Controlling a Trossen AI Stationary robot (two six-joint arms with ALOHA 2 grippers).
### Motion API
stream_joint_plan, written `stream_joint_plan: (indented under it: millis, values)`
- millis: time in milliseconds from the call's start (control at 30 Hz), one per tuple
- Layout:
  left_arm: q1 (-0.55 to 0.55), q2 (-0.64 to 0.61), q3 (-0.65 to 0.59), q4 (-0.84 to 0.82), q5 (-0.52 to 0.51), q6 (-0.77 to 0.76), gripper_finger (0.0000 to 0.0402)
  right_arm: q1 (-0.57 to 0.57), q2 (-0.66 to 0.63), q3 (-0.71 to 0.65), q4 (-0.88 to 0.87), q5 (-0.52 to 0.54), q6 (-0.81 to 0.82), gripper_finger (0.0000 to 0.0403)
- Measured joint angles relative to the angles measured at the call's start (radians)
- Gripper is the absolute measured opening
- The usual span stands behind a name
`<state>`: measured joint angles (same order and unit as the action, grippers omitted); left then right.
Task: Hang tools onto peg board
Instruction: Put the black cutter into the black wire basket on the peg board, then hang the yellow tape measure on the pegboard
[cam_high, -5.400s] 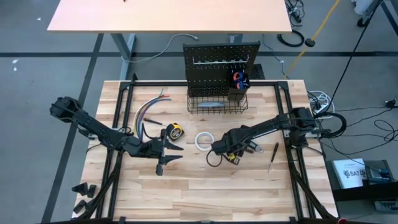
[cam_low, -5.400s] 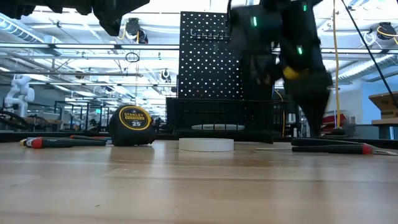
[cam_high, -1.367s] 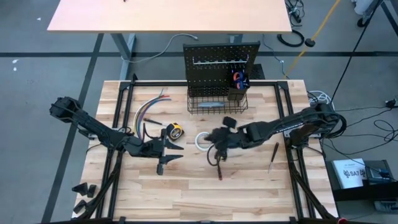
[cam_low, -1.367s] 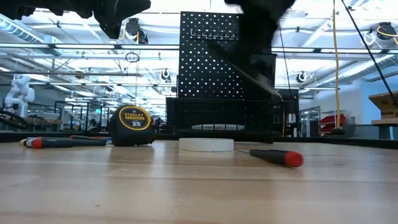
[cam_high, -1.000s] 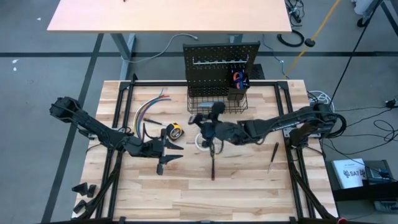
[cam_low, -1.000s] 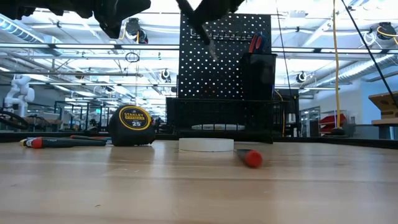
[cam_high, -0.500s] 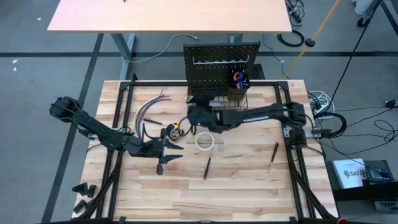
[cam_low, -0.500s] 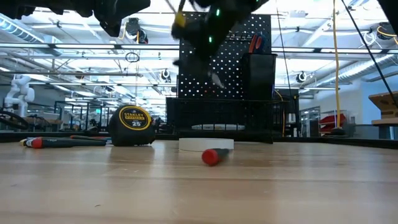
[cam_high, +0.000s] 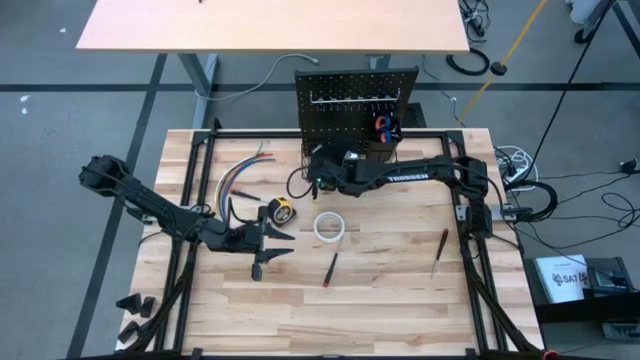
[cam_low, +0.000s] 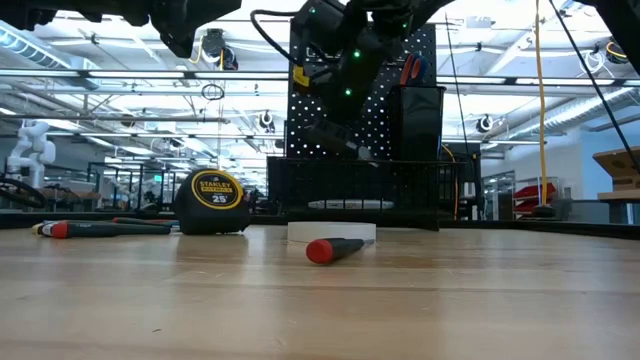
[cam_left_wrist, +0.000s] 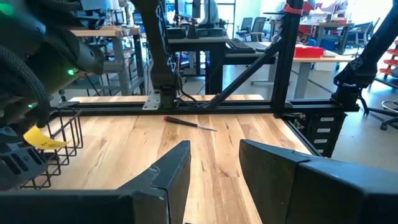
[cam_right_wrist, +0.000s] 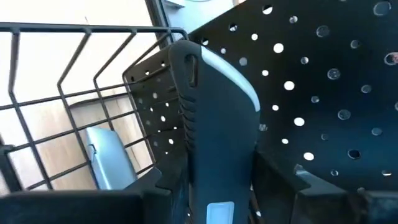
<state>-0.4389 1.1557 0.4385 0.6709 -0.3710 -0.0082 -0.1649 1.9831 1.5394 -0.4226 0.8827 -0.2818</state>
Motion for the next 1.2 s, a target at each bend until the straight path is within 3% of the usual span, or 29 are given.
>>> stream_joint_plan:
  millis: [167, 267, 433, 567, 833, 1000, 1100, 1200]
  values:
    - [0.000, 0.000, 0.000, 0.000, 0.000, -0.001, 0.0143, -0.006, 0.000, 0.000, -0.057, -0.060, 0.001, 0.0133]
    - [0.000, 0.000, 0.000, 0.000, 0.000, -0.001, 0.0143, -0.004, 0.000, 0.000, -0.075, -0.117, 0.004, 0.0194]
    - [0.000, 0.000, 0.000, 0.001, 0.000, -0.001, 0.0143, -0.003, -0.001, 0.000, -0.106, -0.113, 0.022, 0.0307]
    - [0.000, 0.000, 0.000, 0.000, 0.000, -0.001, 0.0143, 0.012, -0.001, 0.000, -0.133, -0.077, 0.030, 0.0351]
    - [0.000, 0.000, 0.000, -0.006, 0.000, 0.014, 0.0143, 0.093, -0.017, 0.003, -0.128, 0.042, -0.099, 0.0347]
    - [-0.009, -0.025, 0.001, -0.047, 0.002, 0.014, 0.0143, 0.185, -0.069, 0.021, -0.135, 0.059, -0.048, 0.0343]
    - [-0.032, -0.097, 0.003, -0.198, 0.004, -0.044, 0.0143, 0.257, -0.118, 0.021, -0.177, -0.011, 0.098, 0.0343]
    - [-0.052, -0.186, 0.003, -0.380, -0.037, -0.159, 0.0143, 0.321, -0.160, 0.021, -0.254, -0.195, 0.326, 0.0343]
